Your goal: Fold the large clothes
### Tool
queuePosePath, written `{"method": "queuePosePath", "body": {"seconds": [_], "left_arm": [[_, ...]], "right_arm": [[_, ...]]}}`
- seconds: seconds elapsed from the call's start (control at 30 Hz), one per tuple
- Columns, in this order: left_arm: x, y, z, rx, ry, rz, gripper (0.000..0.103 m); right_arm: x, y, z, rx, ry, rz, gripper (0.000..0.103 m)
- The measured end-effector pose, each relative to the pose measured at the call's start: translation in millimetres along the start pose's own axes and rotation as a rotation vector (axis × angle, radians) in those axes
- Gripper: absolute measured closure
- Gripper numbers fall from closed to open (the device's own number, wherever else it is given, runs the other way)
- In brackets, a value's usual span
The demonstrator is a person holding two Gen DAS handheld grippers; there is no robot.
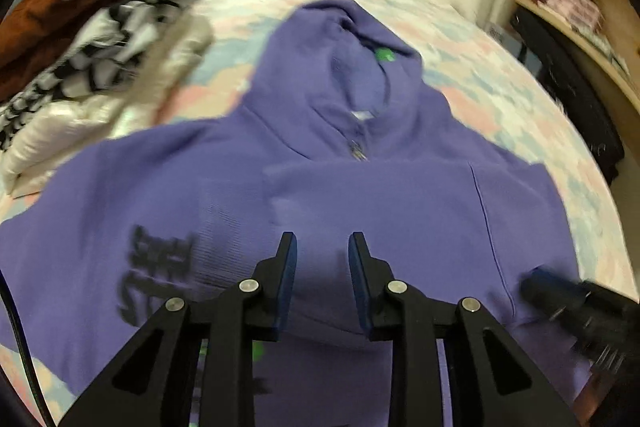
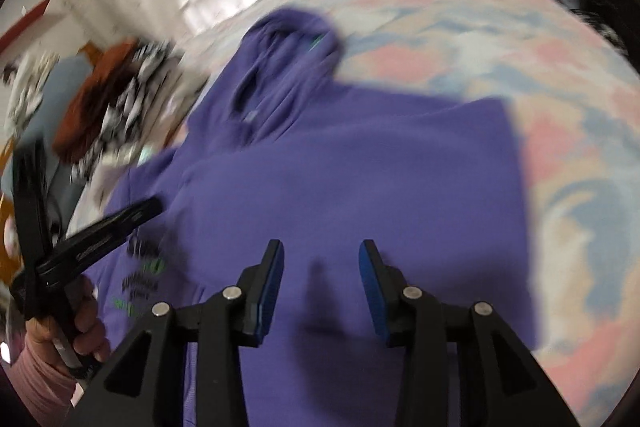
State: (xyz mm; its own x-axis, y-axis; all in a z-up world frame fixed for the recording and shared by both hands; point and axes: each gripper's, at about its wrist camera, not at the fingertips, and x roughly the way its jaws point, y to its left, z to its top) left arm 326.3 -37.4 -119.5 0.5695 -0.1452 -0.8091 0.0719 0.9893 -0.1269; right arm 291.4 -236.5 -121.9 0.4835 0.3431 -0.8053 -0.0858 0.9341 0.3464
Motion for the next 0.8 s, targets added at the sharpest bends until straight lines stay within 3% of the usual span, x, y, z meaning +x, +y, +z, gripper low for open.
{"method": "queuePosePath", "body": {"seconds": [0.13,0.33,0.47,0.63,0.73,0.8], "left_arm": [[25,-15,-14,0.055,0.037,0.075,0.078],[21,0,-19,0.037,0.034,0.031,0.078],[18,7,-19,0.014,0.043,0.011,0.078],[4,4,-24,0.005,0.049,0.013,0.074],[-15,-2,-33,0.024,0.035,0.027,0.06],[-28,-4,-40,0.033,0.018,0.027,0.059]], "right_arm": [[14,-1,-14,-0.011,0.005,-0.072,0.064],[-24,-66,-25,0.054,-0.05,-0.178,0.066],[-49,-96,-34,0.127,-0.069,-0.12,0.067],[-63,-88,-40,0.174,-0.068,-0.109,0.06],[-64,-75,-45,0.174,-0.037,-0.11,0.055],[-63,-65,-51,0.164,-0.019,-0.119,0.054]]}}
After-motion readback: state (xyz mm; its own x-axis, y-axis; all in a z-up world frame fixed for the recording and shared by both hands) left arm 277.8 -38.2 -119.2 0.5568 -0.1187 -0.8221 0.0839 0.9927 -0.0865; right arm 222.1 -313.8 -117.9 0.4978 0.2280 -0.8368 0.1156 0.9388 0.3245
